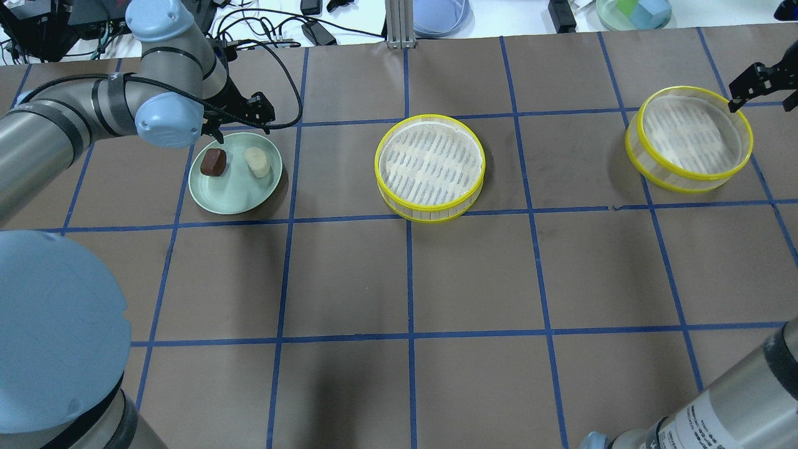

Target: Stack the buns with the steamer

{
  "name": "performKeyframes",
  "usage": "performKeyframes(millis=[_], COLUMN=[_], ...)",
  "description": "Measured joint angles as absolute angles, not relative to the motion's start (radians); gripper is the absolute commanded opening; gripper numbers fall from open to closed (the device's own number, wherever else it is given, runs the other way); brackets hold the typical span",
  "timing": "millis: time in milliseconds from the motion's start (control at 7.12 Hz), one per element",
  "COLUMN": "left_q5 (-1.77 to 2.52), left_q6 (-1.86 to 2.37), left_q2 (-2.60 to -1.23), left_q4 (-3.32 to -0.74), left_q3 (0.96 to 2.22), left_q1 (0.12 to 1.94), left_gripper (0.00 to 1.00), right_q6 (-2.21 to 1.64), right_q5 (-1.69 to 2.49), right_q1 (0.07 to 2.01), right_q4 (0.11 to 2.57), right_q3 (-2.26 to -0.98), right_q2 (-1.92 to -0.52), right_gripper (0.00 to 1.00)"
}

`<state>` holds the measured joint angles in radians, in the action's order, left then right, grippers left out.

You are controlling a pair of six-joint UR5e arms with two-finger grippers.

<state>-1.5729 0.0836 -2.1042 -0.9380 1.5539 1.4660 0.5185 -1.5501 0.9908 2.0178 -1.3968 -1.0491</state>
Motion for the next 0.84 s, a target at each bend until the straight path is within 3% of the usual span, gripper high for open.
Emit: performKeyframes(millis=[140, 281, 421, 561, 842], left_q5=[-1.573, -1.572, -1.571, -1.570, -1.568], left_q6=[0.085, 0.087, 0.086, 0.084, 0.075], left_q2=[-2.138, -2.163, -2.181, -2.189, -2.189], left_q4=[-0.926, -0.922, -0.921, -0.921, -0.920], left_q3=[1.554, 1.554, 1.554, 1.554, 1.554], left_q1=[1.465, 1.462, 1.457, 1.452, 1.436], left_gripper=[0.83, 0.36, 0.11, 0.00, 0.00], right_q6=[0.532, 0.539, 0.550, 0.558, 0.564], right_q5=[-1.550, -1.551, -1.551, -1.551, -1.555], right_q1=[0.980, 0.975, 0.969, 0.963, 0.959], right_q4=[2.054, 2.088, 2.114, 2.125, 2.131], right_q3=[-1.396, -1.396, -1.396, -1.396, -1.398], right_q2=[-1.010, -0.984, -0.966, -0.952, -0.932], right_gripper=[0.92, 0.90, 0.84, 0.70, 0.57])
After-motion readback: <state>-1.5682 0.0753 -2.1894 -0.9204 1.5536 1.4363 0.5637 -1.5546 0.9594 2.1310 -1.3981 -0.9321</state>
